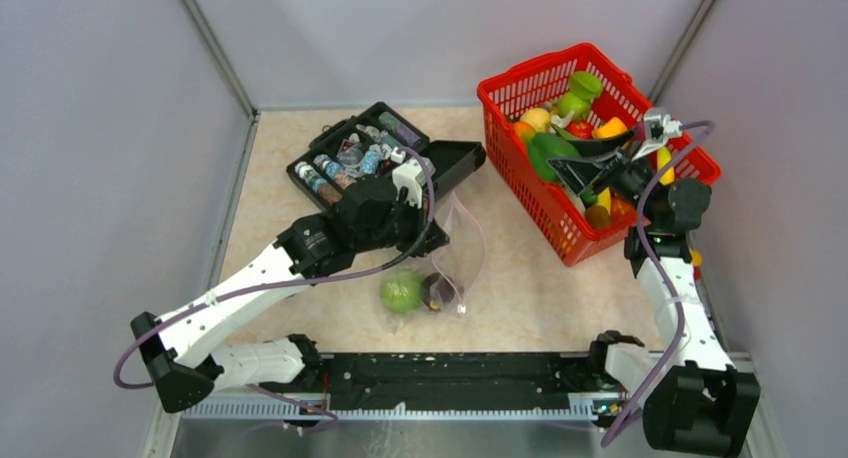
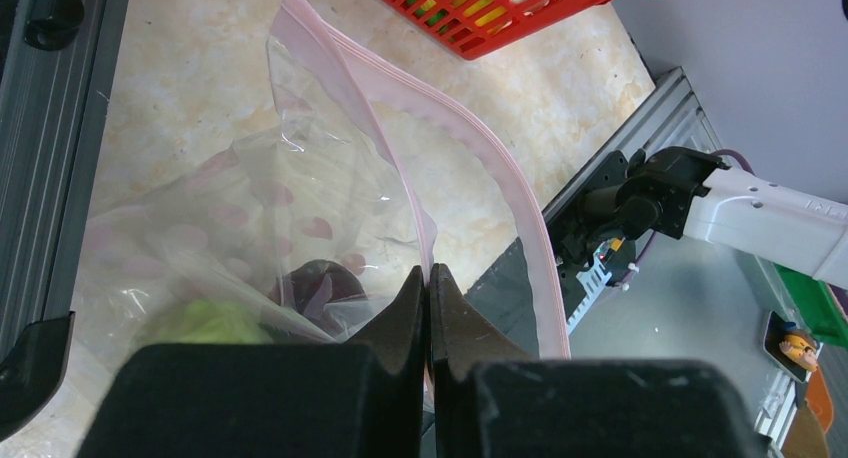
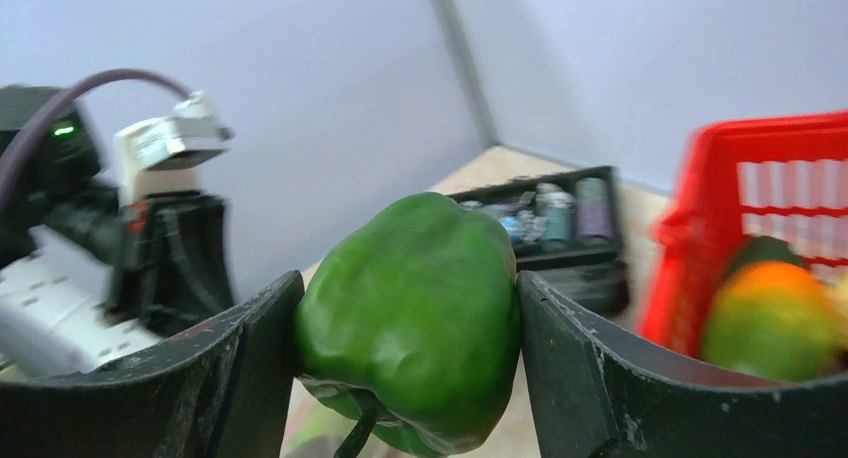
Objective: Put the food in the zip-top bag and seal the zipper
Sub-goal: Place the fake vegetable in the zipper food storage bag.
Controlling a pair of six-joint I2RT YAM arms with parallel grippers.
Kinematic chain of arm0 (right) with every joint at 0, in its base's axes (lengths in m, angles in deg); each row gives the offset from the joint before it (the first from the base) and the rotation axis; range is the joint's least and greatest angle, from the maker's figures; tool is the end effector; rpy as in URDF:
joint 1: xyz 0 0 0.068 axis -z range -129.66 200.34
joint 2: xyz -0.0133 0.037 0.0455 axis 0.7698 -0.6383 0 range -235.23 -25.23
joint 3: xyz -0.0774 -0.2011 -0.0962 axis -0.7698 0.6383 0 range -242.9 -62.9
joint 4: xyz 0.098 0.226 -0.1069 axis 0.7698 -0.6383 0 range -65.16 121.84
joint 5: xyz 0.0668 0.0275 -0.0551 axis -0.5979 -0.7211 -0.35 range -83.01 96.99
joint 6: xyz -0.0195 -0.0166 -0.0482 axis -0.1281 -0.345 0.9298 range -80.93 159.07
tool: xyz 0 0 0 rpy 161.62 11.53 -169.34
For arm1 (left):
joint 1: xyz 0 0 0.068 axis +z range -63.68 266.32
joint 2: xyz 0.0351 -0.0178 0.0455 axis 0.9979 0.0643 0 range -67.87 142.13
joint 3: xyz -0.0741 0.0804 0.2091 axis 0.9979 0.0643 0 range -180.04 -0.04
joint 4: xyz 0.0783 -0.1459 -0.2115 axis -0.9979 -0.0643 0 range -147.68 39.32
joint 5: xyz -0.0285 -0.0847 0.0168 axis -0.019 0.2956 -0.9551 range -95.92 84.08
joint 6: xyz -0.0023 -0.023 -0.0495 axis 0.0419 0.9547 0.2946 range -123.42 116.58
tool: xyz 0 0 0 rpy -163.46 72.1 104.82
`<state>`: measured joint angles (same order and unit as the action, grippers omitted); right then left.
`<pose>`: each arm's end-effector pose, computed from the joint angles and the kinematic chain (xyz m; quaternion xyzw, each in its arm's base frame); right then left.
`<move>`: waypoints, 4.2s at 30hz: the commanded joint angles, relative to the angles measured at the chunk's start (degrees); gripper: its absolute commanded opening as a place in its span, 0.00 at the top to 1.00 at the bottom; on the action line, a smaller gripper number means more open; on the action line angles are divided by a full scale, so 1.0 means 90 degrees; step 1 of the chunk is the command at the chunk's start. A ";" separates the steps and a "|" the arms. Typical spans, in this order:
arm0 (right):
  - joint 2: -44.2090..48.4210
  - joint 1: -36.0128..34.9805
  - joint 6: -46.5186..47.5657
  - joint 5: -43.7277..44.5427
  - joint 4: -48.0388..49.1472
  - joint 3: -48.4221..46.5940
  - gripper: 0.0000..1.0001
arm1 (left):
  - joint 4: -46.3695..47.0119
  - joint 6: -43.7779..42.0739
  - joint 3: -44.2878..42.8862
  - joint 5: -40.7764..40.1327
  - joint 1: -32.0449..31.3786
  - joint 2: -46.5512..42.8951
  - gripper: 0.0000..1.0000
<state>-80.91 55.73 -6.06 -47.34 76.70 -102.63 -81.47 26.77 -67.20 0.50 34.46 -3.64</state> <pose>0.2372 0.0075 0.3342 -0.1626 0.5768 0.4786 0.6418 0.1628 -0.2139 0.3381 0.1891 0.8345 -0.3744 0.3572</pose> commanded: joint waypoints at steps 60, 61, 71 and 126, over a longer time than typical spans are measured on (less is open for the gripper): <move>-0.0437 -0.4512 0.2953 0.4095 -0.7778 -0.2415 0.53 | 0.0570 0.0161 -0.0017 -0.0102 -0.0017 -0.0128 1.00; -0.0404 -0.4513 0.2952 0.4131 -0.7784 -0.2404 0.53 | 0.0561 0.0161 0.0000 -0.0104 -0.0018 -0.0145 1.00; -0.0226 -0.5026 0.3220 0.3816 -0.7447 -0.2311 0.50 | 0.0566 0.0132 -0.0036 -0.0068 -0.0014 -0.0047 1.00; 0.1734 -0.5198 0.3799 1.0052 -0.6917 -0.1812 0.08 | 0.0933 0.0180 0.0353 -0.0363 -0.0009 -0.0473 1.00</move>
<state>-63.23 9.54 21.79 27.04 17.14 -113.84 -74.71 28.19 -62.57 -5.08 34.46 -8.60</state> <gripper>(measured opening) 0.892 0.002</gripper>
